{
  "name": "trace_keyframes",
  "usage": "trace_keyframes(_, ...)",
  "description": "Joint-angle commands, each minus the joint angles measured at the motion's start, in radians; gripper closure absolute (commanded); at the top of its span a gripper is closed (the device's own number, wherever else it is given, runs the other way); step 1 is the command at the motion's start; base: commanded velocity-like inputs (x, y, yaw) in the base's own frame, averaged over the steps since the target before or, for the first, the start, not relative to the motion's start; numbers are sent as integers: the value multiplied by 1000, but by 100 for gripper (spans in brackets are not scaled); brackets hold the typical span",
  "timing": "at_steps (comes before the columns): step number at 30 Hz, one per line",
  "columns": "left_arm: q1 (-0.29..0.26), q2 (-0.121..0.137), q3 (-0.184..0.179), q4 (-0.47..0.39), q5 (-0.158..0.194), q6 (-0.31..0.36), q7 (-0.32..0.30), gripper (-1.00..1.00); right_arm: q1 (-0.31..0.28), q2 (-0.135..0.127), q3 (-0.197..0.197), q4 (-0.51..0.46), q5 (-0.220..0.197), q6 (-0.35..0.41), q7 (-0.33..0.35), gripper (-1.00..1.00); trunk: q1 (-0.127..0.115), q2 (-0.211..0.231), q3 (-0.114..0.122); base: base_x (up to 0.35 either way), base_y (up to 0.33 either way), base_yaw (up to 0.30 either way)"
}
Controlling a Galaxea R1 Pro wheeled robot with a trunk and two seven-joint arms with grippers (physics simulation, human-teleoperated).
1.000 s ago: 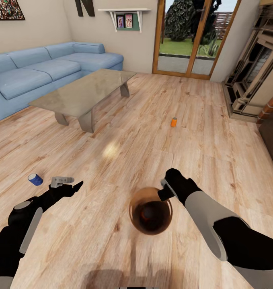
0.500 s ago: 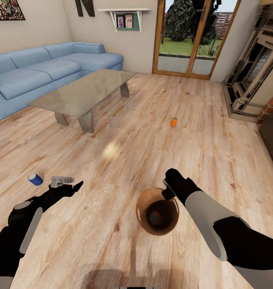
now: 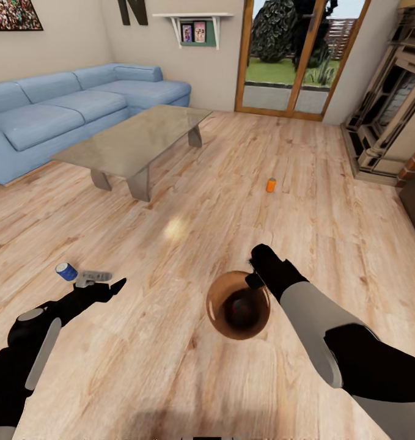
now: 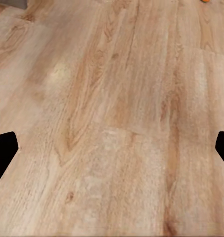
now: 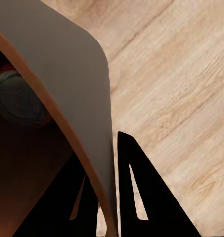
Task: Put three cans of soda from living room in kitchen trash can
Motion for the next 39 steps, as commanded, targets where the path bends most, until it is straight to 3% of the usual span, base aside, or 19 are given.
trace_keyframes(1,0,0,0,9,-2,-27,3,-100,-1,0,-5,0,-385,2,2,100,0,0,0,-95,261,0)
trace_keyframes(3,1,0,0,66,-3,-105,10,-100,-1,-3,-9,-1,-385,2,2,100,0,0,0,-84,214,0)
trace_keyframes(8,1,0,0,158,-4,-167,36,-100,-1,-5,-11,-1,-385,2,3,100,0,0,0,-39,269,0)
trace_keyframes(19,1,0,2,193,2,-182,40,-100,-1,-18,-14,-1,-386,2,3,100,0,0,0,-5,312,-76)
trace_keyframes(26,1,0,3,189,3,-184,39,-100,-1,-25,-72,3,-386,2,3,100,0,0,0,0,320,-215)
trace_keyframes(32,1,0,3,188,4,-185,38,-100,-3,-53,-89,9,-387,2,4,100,0,0,-3,0,320,-230)
trace_keyframes(39,1,0,3,188,4,-186,38,-100,-6,-124,-124,75,-388,2,45,100,0,0,-8,0,320,-212)
